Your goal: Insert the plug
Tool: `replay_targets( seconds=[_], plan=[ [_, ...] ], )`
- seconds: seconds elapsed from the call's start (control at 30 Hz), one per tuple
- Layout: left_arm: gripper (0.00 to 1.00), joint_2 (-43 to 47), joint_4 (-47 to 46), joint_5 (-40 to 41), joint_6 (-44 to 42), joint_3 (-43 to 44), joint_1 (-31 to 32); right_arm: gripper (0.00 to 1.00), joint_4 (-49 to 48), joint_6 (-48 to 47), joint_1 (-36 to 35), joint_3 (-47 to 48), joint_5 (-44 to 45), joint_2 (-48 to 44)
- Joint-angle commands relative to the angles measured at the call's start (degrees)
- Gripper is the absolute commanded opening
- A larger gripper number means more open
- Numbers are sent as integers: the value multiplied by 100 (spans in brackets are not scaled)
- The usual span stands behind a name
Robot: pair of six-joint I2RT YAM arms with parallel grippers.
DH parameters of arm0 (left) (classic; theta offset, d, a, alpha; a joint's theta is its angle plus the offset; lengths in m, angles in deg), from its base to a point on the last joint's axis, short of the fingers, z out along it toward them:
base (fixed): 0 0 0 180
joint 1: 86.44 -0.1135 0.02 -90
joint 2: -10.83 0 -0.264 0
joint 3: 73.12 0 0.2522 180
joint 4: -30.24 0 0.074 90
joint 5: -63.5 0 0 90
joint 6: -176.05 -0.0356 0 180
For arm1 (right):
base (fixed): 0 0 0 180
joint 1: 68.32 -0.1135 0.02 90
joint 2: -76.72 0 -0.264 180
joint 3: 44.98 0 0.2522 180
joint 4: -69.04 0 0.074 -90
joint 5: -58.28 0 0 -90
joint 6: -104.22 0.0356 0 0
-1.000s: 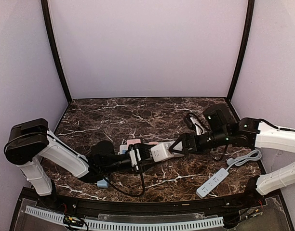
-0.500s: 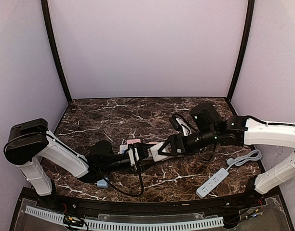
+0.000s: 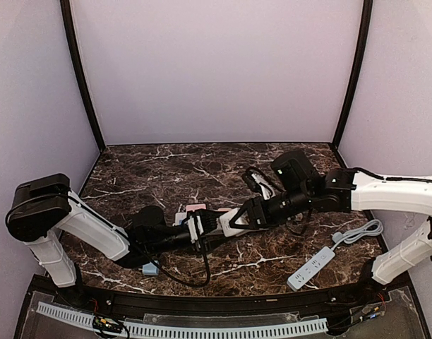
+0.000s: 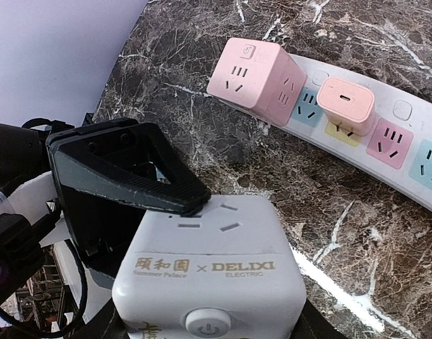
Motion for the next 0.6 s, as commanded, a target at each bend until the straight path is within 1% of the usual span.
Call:
replay_targets(
  seconds=[0.0, 0.03, 0.07, 0.1, 0.13, 0.17, 0.23, 0.37, 0.43, 0.5, 0.57],
  plan=[
    [42, 120, -235, -38, -18, 58, 20, 24, -214, 26, -122, 226, -77, 125],
    [51, 145, -191, -35, 3, 37, 15, 21, -145, -5, -126, 278, 26, 129],
    [68, 224, -92, -15, 40, 22, 18, 19, -33, -61, -123, 343, 166, 130],
    [75, 263, -75, 3, 54, -33, 21, 18, 123, -117, -116, 431, 326, 140],
    [87, 355, -87, 64, 103, -66, 21, 17, 373, -195, -102, 538, 523, 156],
    [96, 470, -95, 99, 133, -154, 15, 16, 548, -264, -56, 641, 687, 176],
    [98, 679, 3, 164, 152, -239, 9, 14, 827, -390, 97, 798, 879, 226],
    [99, 1176, 730, 378, 206, -280, -25, 10, 1336, -626, 516, 1126, 1071, 431],
    [99, 1437, 930, 532, 263, -342, -86, 8, 1591, -708, 697, 1286, 1121, 578],
    [99, 1729, 1174, 661, 328, -420, -165, 2, 1829, -740, 868, 1446, 1175, 758],
    [99, 2045, 1485, 808, 387, -485, -258, 0, 2062, -755, 998, 1628, 1250, 953]
  ],
)
